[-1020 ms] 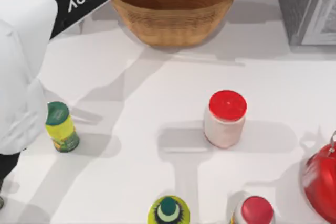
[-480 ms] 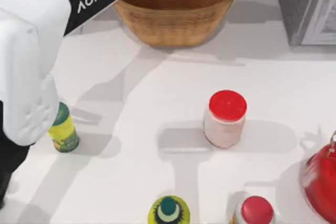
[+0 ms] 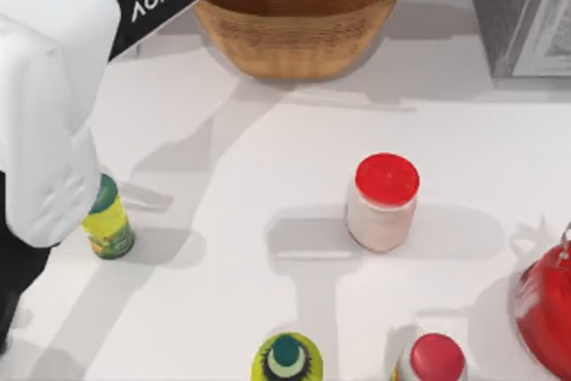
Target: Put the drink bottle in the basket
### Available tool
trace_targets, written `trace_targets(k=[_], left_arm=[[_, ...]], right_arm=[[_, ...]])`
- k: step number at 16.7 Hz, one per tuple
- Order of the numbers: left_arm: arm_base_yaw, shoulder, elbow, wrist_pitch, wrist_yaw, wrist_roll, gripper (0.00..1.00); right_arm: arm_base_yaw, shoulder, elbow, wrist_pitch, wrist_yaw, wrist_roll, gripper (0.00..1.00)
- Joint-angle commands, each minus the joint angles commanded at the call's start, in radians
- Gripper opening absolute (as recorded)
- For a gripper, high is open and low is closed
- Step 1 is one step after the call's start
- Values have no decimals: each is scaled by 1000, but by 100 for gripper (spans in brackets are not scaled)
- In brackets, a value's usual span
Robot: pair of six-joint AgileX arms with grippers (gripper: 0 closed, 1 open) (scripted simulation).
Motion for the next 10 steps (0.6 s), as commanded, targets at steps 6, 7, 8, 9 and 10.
trace_targets(k=[6,7,8,9,10], left_arm=[[0,0,0,0,0,0,100],[0,0,0,0,0,0,100],[0,0,0,0,0,0,100],[0,0,0,0,0,0,100],[0,0,0,0,0,0,100]], right_arm=[[0,0,0,0,0,0,100],[0,0,0,0,0,0,100],[0,0,0,0,0,0,100],[0,0,0,0,0,0,100],[0,0,0,0,0,0,100]])
